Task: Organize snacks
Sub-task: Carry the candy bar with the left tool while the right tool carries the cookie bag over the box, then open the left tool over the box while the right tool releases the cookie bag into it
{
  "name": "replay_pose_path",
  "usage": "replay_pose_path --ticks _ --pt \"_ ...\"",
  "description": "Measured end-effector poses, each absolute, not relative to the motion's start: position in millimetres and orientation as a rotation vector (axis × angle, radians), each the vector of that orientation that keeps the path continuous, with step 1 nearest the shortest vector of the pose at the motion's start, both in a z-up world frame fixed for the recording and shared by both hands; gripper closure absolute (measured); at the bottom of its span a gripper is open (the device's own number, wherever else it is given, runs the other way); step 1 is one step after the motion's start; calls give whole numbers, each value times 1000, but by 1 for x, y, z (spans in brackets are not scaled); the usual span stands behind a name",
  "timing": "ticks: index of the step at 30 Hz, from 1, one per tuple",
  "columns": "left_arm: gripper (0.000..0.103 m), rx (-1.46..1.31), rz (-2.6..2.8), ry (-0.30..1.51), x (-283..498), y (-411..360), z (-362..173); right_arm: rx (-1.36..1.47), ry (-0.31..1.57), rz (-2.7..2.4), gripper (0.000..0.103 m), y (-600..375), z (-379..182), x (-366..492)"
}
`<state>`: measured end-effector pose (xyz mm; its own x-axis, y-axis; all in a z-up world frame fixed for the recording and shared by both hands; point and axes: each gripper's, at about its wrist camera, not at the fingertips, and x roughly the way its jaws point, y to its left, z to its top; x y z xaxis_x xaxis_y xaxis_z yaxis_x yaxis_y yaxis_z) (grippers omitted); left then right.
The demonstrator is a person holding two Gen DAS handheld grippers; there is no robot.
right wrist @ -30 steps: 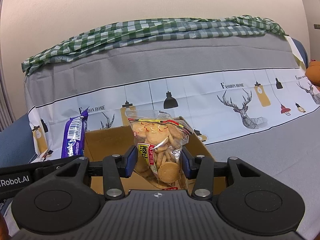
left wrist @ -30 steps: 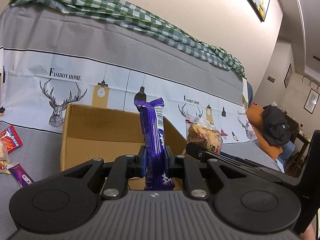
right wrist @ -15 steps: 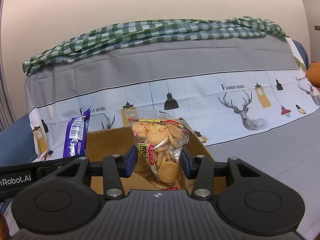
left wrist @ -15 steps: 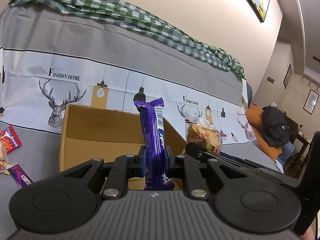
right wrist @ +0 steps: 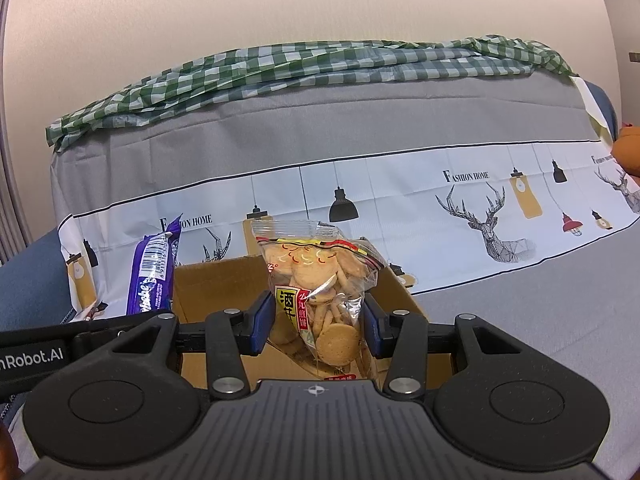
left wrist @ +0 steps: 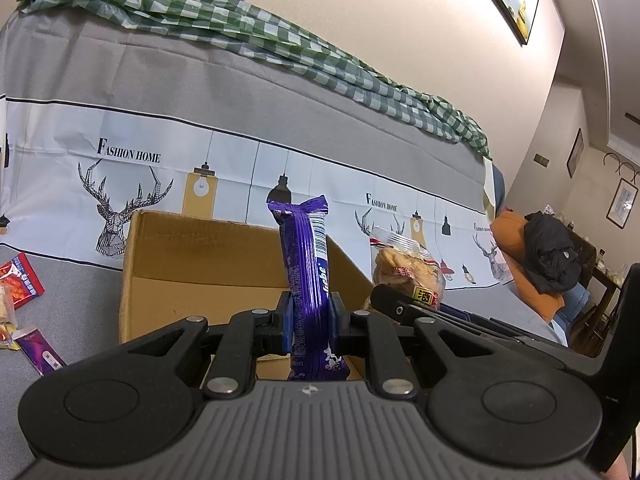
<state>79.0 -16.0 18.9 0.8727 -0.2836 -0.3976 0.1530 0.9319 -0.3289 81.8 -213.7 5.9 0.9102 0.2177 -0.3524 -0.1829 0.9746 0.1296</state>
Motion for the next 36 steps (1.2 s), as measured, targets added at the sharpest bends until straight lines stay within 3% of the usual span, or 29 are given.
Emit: replay_pose_path --ticks 29,30,32,34,36 --pt "85 -306 -237 457 79 -15 21 99 381 206 56 -212 5 83" --pt "83 -311 -245 463 80 -15 21 102 384 209 55 -212 5 84" --pt "56 -315 -238 498 84 -15 18 109 411 224 52 -211 3 87" --pt "48 -312 -203 496 85 -12 17 109 438 207 42 -211 0 90" --pt "48 -316 -188 482 84 -6 18 116 449 193 36 -211 -1 92"
